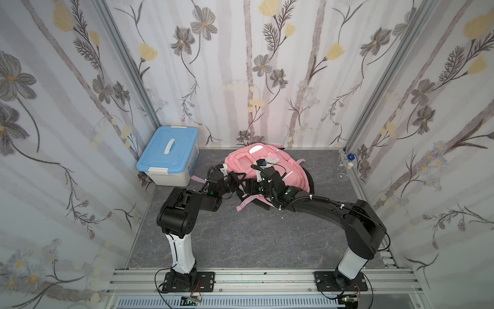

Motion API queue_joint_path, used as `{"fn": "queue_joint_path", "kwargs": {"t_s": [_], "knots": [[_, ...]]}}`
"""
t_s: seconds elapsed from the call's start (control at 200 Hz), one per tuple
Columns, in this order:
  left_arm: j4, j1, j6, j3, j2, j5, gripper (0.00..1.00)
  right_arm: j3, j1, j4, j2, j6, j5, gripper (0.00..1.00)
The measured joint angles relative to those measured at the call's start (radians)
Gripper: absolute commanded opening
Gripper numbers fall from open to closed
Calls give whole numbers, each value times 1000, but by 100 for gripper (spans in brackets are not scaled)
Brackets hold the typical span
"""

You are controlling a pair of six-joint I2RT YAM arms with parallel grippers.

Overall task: Zip up the backpack
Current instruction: Zip the zipper on the backpack, then adjust the backpack at the center of the board, then pick up the backpack from the center of the board.

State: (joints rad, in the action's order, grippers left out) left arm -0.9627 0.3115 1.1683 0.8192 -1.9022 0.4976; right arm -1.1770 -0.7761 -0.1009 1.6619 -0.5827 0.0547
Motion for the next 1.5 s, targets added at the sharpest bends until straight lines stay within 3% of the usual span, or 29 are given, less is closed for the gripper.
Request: {"fn": "queue_joint_path", "kwargs": {"t_s": [0.235, 0.37, 0.505, 0.944, 1.059, 1.199, 1.354, 1.499], "knots": [[154, -19, -53, -3, 102, 17, 0, 8, 246, 315, -212, 61, 217, 78], [279, -30, -105, 7, 186, 22, 0, 10, 432, 451, -193, 46, 247, 78], [340, -36, -129, 17, 200, 21, 0, 16, 535, 510, -105, 8, 196, 77], [428, -58, -151, 34, 233, 34, 0, 35, 613, 469, 132, -23, 46, 71], [429, -59, -152, 34, 233, 34, 0, 36, 633, 409, 191, -32, -36, 48], [429, -60, -152, 34, 233, 28, 0, 78, 671, 235, 241, -68, -220, 0], [434, -69, -156, 29, 238, 16, 0, 153, 697, 39, 240, -130, -352, 0], [493, -78, -172, 27, 280, 15, 0, 164, 708, 92, 143, -130, -371, 0]]}}
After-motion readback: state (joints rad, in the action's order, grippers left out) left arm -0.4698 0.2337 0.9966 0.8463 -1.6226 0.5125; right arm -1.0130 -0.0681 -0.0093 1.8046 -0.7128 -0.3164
